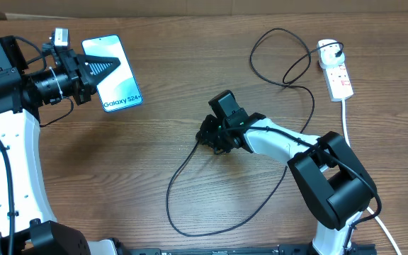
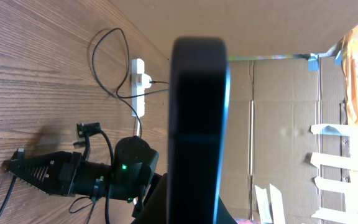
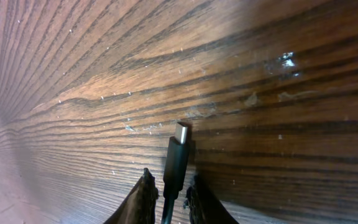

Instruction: Plug charger to phone and switch on socket

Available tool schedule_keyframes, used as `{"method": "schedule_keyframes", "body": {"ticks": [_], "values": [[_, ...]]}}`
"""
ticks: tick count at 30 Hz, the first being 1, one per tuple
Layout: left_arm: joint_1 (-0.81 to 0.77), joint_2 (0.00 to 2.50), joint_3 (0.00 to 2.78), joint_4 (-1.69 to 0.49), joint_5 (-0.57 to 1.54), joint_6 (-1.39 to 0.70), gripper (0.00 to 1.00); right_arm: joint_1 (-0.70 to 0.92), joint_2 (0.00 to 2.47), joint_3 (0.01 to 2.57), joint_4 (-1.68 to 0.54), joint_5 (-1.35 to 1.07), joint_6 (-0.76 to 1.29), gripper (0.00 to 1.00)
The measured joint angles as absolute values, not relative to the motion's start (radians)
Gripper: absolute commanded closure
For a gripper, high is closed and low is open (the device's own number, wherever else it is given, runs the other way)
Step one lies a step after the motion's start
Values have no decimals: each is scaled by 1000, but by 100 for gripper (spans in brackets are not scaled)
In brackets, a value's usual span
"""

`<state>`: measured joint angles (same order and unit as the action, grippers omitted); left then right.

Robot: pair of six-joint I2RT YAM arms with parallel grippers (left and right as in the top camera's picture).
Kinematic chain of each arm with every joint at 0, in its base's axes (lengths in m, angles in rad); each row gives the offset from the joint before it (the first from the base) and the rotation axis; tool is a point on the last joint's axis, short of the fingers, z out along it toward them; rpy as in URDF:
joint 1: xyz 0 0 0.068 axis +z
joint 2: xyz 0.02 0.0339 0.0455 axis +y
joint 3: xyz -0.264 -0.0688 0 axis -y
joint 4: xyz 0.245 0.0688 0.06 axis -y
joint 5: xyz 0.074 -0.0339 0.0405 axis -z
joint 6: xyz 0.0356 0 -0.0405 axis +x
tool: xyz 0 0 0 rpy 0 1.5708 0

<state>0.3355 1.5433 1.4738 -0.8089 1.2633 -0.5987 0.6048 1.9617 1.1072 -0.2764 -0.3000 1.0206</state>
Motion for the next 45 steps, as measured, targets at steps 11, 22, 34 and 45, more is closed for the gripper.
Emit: {"method": "schedule_keyframes", "body": {"ticks": [11,22,34,45], "values": [[336,1543,1474,-809,1263,-599,96,603,1964,1107,-276,-303,1021,85],[336,1543,1474,-809,1263,-599,96,600,1965,1107,-275,-331,1017,85],[336,1543,1474,-816,1263,-599,96,552,1969,1107,-292,-376,987,87],[336,1543,1474,-816,1263,-599,96,552,1973,1107,-293,-402,975,96]]}}
